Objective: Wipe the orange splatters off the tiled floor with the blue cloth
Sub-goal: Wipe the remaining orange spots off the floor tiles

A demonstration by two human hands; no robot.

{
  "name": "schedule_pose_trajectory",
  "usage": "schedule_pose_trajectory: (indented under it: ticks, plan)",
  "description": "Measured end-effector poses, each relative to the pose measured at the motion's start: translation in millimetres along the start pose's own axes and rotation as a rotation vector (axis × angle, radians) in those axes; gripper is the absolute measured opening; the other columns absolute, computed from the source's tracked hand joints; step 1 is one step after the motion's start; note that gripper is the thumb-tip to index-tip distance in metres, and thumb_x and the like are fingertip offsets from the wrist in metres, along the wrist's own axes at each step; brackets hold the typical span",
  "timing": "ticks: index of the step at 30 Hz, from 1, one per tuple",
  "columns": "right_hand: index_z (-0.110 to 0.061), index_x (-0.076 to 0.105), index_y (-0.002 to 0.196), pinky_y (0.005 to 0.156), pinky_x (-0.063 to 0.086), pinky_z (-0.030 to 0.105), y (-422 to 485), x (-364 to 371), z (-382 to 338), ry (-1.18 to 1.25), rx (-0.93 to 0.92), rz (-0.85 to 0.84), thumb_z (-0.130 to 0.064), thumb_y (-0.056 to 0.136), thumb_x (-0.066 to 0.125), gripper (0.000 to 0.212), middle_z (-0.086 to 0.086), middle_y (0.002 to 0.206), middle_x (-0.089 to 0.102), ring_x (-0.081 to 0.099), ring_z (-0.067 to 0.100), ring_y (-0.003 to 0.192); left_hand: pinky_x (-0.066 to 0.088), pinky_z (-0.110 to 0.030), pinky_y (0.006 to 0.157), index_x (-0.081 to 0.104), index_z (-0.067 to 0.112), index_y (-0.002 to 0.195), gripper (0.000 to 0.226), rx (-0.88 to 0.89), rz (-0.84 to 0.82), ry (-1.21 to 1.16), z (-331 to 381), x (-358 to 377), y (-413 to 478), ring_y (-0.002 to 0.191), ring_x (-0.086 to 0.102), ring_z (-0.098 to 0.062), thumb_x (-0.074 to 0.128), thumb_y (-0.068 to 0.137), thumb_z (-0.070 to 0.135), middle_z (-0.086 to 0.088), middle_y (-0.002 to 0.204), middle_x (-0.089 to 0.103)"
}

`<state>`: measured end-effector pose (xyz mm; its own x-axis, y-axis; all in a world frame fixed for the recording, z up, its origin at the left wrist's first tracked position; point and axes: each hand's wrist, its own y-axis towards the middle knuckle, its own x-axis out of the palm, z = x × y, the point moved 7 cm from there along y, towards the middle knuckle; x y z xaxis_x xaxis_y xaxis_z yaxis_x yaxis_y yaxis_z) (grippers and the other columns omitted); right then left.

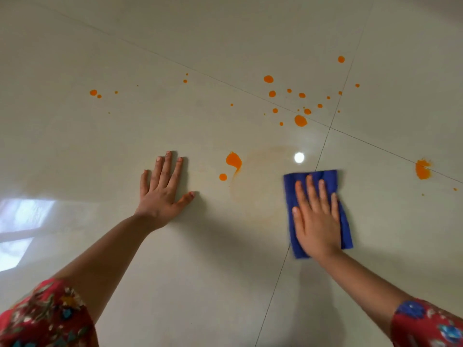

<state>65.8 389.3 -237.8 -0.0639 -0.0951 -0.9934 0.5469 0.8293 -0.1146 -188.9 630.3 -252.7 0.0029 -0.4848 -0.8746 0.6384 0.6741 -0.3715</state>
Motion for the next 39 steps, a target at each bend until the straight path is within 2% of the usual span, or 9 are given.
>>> schedule_pose_trajectory:
  ticks: [4, 7, 12, 15, 19, 22, 28, 35, 39]
  plan:
    - [-0.030, 0.018, 0.153, 0.116, 0.017, 0.054, -37.2, 2.8, -109.8, 0.044, -0.540, -0.071, -0.042, 0.098, 0.033, 0.058, -0.001, 0.161, 0.014, 0.013, 0.028, 0.148, -0.017, -0.038, 0.114, -0.024, 0.040, 0.144, 0.073, 0.005, -0.019, -0.013, 0.1, -0.9, 0.5, 0.138, -0.033, -0.007, 0.005, 0.083, 0.067, 0.015, 0.150, -0.036]
    - [-0.034, 0.018, 0.152, 0.118, 0.008, 0.055, 15.7, -4.3, -167.9, 0.061, -0.690, -0.056, -0.044, 0.100, 0.031, 0.055, -0.007, 0.161, 0.016, 0.009, 0.025, 0.149, -0.018, -0.034, 0.114, -0.020, 0.036, 0.146, 0.068, -0.006, 0.010, -0.081, 1.2, -3.3, -1.9, 0.139, -0.030, -0.003, 0.000, 0.085, 0.058, 0.015, 0.153, -0.029]
    - [-0.037, 0.021, 0.151, 0.114, 0.009, 0.062, 140.8, -14.5, -129.4, 0.008, -0.252, 0.034, -0.047, 0.098, 0.023, 0.054, -0.010, 0.159, 0.022, 0.012, 0.029, 0.148, -0.026, -0.022, 0.108, -0.017, 0.031, 0.148, 0.064, 0.002, 0.073, -0.103, 2.5, -4.7, -3.1, 0.141, -0.026, -0.001, 0.001, 0.090, 0.053, 0.015, 0.154, -0.024]
    - [-0.032, 0.018, 0.152, 0.116, 0.013, 0.058, 106.5, -13.4, -95.6, 0.074, -0.041, 0.071, -0.044, 0.098, 0.021, 0.055, -0.006, 0.161, 0.018, 0.013, 0.031, 0.148, -0.026, -0.024, 0.109, -0.017, 0.030, 0.148, 0.066, 0.005, 0.078, -0.083, 3.3, -4.6, -3.4, 0.141, -0.026, -0.003, 0.001, 0.089, 0.053, 0.012, 0.155, -0.024]
    - [-0.028, 0.023, 0.152, 0.118, 0.014, 0.052, 34.4, -6.5, -163.3, 0.102, -0.383, 0.027, -0.042, 0.098, 0.030, 0.057, -0.003, 0.160, 0.019, 0.018, 0.028, 0.147, -0.023, -0.026, 0.110, -0.017, 0.028, 0.147, 0.068, -0.004, 0.079, -0.056, 3.1, -5.7, -2.5, 0.141, -0.026, -0.004, -0.001, 0.087, 0.056, 0.012, 0.155, -0.023]
    - [-0.030, 0.024, 0.152, 0.119, 0.013, 0.047, 86.8, -12.7, -199.0, 0.105, -0.576, -0.009, -0.042, 0.098, 0.026, 0.055, -0.005, 0.160, 0.021, 0.018, 0.023, 0.147, -0.024, -0.023, 0.108, -0.018, 0.028, 0.147, 0.070, -0.021, 0.081, -0.064, 2.1, -5.1, -2.9, 0.141, -0.025, -0.003, -0.001, 0.086, 0.057, 0.013, 0.155, -0.022]
    - [-0.026, 0.021, 0.153, 0.118, 0.015, 0.048, 123.4, -15.3, -102.0, 0.105, -0.052, 0.077, -0.043, 0.098, 0.016, 0.058, -0.002, 0.160, 0.019, 0.017, 0.024, 0.148, -0.027, -0.025, 0.108, -0.022, 0.030, 0.145, 0.069, 0.004, 0.082, -0.053, 4.4, -4.6, -3.6, 0.139, -0.030, -0.003, -0.002, 0.085, 0.058, 0.013, 0.153, -0.028]
    - [-0.029, 0.027, 0.151, 0.117, 0.017, 0.046, 103.8, -12.0, -204.6, 0.060, -0.635, 0.043, -0.042, 0.098, 0.028, 0.055, -0.005, 0.159, 0.023, 0.023, 0.022, 0.146, -0.014, -0.024, 0.114, -0.009, 0.032, 0.150, 0.074, 0.028, 0.139, -0.272, -0.5, -16.3, -5.1, 0.142, -0.020, -0.001, 0.015, 0.086, 0.060, 0.019, 0.154, -0.019]
    - [-0.029, 0.025, 0.151, 0.117, 0.012, 0.045, 172.5, -14.1, -180.1, 0.102, -0.278, 0.039, -0.046, 0.096, 0.016, 0.058, -0.005, 0.159, 0.022, 0.020, 0.022, 0.147, -0.012, -0.035, 0.116, -0.008, 0.033, 0.150, 0.080, -0.085, 0.230, -0.150, -45.2, -38.4, -2.4, 0.143, -0.020, -0.005, 0.016, 0.082, 0.067, 0.016, 0.155, -0.019]
